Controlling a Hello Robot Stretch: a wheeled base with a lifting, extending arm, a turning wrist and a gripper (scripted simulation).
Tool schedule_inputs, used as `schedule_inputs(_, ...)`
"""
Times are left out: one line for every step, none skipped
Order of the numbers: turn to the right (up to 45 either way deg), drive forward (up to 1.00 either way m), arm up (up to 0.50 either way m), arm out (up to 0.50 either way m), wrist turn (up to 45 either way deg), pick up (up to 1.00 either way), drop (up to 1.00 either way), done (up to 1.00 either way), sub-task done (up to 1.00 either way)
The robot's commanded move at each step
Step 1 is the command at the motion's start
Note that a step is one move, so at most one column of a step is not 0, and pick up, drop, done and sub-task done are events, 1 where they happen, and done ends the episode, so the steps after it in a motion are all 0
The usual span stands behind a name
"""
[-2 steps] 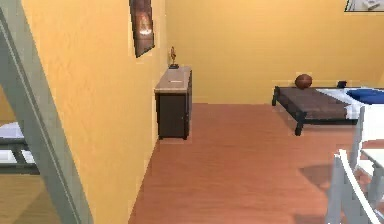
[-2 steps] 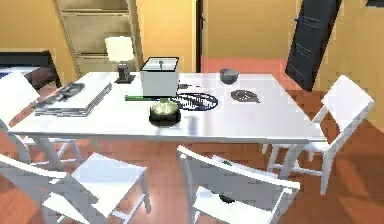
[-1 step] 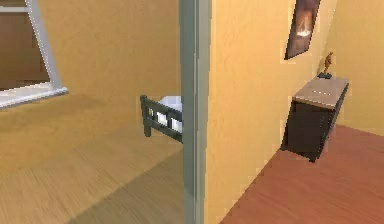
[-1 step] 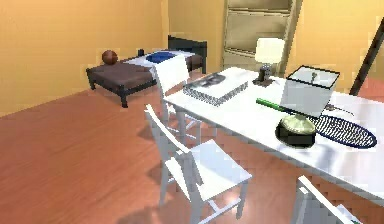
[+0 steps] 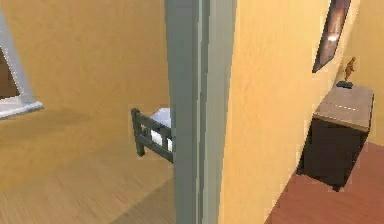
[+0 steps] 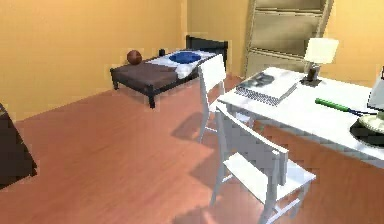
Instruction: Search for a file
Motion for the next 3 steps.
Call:
schedule_inputs(-45.0, 0.0, 0.0, 0.0, 0.0, 0.0, 0.0, 0.0, 0.0)
schedule_inputs(-9.0, 0.0, 0.0, 0.0, 0.0, 0.0, 0.0, 0.0, 0.0)
schedule_inputs(-3.0, 0.0, 0.0, 0.0, 0.0, 0.0, 0.0, 0.0, 0.0)
